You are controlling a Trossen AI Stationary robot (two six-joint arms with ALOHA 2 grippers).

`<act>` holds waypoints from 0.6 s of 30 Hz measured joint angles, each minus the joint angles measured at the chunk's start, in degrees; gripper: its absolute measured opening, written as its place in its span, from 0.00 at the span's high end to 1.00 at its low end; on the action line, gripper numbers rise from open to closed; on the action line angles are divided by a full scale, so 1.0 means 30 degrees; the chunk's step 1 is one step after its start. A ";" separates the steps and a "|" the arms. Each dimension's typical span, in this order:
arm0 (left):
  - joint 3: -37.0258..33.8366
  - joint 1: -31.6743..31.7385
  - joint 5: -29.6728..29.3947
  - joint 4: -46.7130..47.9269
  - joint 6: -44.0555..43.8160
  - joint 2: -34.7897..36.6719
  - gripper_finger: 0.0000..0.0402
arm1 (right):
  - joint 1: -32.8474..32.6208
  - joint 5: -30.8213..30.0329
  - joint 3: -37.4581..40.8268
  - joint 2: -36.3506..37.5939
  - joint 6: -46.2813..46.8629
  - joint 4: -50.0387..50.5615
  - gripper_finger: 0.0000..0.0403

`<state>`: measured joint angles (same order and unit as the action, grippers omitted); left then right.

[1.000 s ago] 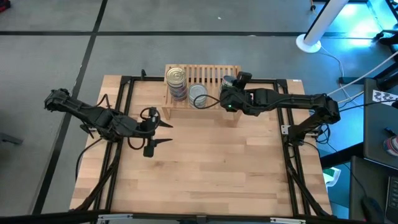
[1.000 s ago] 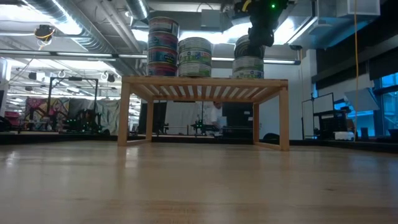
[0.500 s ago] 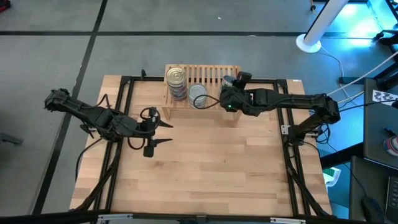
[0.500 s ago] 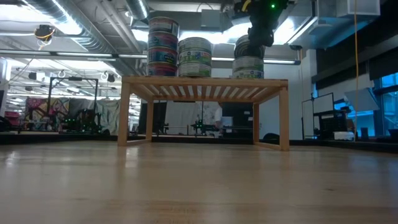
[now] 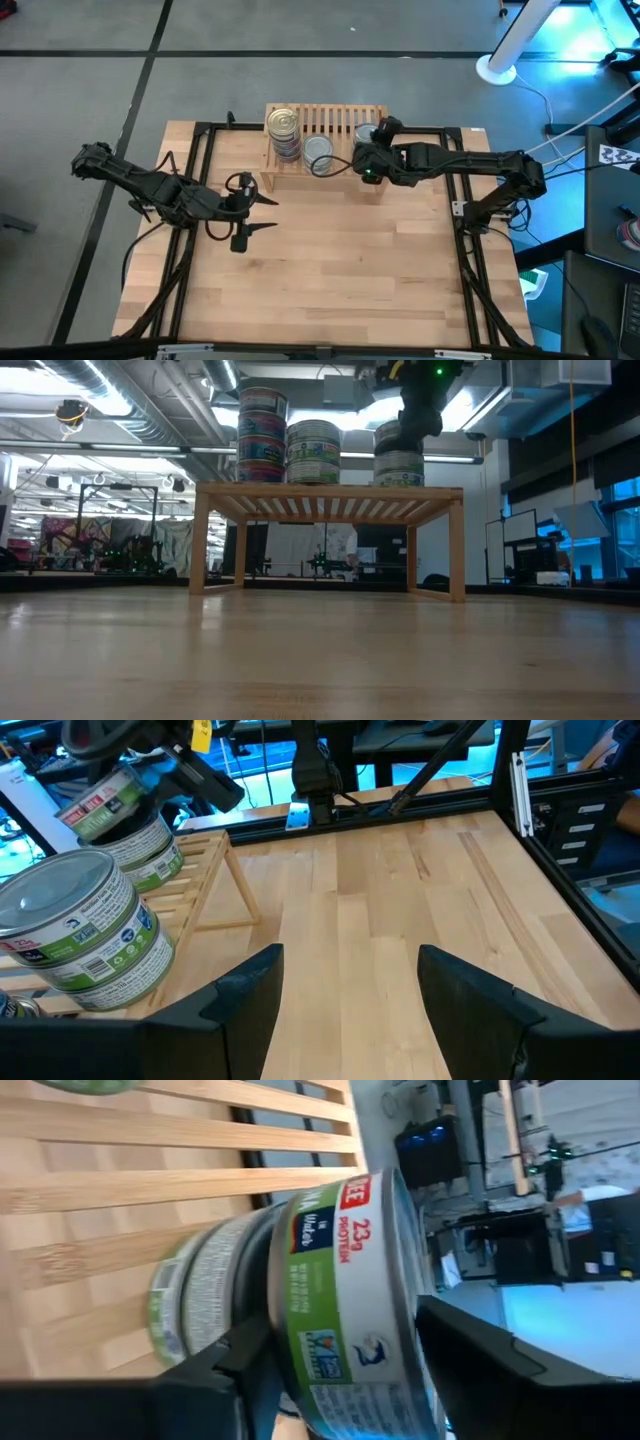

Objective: Stack canned seafood by type on shelf
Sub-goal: Stack the green tuna can on top of the other green tuna can on the shelf

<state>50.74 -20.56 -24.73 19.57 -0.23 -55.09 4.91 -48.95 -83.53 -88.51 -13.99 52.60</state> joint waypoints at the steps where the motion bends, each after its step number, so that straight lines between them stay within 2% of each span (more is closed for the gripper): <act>1: 0.0000 -0.0001 0.0000 0.0001 0.0000 0.0000 0.43 | 0.0000 0.0203 0.0000 0.0000 -0.0001 0.0000 0.44; 5: 0.0000 0.0000 0.0000 -0.0005 0.0000 0.0000 0.43 | 0.0000 0.0416 0.0000 0.0000 -0.0004 -0.0007 0.41; 18: 0.0000 -0.0006 0.0000 -0.0005 -0.0164 0.0000 0.43 | 0.0000 0.0627 0.0000 0.0051 -0.0991 0.0024 0.42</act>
<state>50.74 -20.57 -24.73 19.55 -0.72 -55.09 4.91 -47.07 -83.53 -88.36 -16.96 52.67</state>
